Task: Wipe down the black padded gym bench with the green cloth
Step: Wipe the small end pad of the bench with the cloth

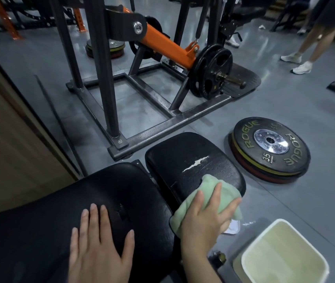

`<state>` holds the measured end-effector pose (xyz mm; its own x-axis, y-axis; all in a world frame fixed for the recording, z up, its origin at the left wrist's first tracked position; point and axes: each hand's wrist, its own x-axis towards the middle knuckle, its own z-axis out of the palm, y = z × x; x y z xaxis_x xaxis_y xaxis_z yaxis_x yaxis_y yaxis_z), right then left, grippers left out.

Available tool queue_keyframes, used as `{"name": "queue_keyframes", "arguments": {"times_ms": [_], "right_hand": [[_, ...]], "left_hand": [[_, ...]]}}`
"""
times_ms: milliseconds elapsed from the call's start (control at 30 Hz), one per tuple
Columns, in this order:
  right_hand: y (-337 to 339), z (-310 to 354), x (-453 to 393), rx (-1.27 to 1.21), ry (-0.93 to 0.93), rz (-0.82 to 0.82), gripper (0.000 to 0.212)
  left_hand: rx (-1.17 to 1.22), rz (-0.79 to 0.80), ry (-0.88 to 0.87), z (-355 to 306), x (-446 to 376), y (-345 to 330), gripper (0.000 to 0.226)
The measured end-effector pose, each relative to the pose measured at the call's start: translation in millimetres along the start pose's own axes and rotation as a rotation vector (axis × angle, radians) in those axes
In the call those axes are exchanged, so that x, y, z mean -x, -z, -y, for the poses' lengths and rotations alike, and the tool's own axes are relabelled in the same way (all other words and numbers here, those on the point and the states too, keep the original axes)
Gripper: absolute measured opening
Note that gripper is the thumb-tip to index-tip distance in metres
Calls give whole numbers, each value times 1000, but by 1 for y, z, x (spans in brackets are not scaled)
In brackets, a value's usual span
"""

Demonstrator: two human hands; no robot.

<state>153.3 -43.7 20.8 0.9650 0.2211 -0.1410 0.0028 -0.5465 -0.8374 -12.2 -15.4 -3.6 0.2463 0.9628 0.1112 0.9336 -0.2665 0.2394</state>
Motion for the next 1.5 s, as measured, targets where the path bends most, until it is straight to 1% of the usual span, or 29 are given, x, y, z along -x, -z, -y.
{"name": "queue_keyframes", "arguments": {"times_ms": [133, 300, 433, 533, 633, 800, 933, 1000, 1067, 1333, 1400, 1500], "right_hand": [[8, -4, -25, 64, 18, 55, 49], [16, 4, -58, 49, -9, 36, 49], [7, 0, -38, -18, -22, 3, 51], [4, -8, -17, 33, 32, 55, 52], [10, -7, -34, 62, 54, 99, 52], [18, 8, -68, 84, 19, 52, 52], [6, 6, -34, 59, 11, 24, 52], [0, -1, -8, 69, 52, 34, 52], [-1, -6, 1, 74, 76, 46, 51], [12, 7, -61, 119, 33, 33, 51], [13, 8, -63, 93, 17, 12, 51], [4, 6, -38, 22, -20, -19, 52]], "left_hand": [[-42, 5, 11, -1, 4, 2, 87], [-134, -32, 1, -2, 6, 5, 79], [-171, -43, -3, -4, 6, 6, 79], [-168, -51, -3, -6, 6, 6, 79], [-161, -55, -13, -4, 6, 6, 79], [-152, -50, -13, -4, 6, 6, 79], [-148, -50, -9, -4, 5, 6, 79], [-143, -41, -6, -5, 5, 7, 78], [-136, -41, -11, -5, 6, 6, 78], [-121, -52, -11, -2, 5, 2, 79], [-110, -63, -9, -2, 4, 2, 79], [-103, -63, -12, -4, 4, 1, 79]]}}
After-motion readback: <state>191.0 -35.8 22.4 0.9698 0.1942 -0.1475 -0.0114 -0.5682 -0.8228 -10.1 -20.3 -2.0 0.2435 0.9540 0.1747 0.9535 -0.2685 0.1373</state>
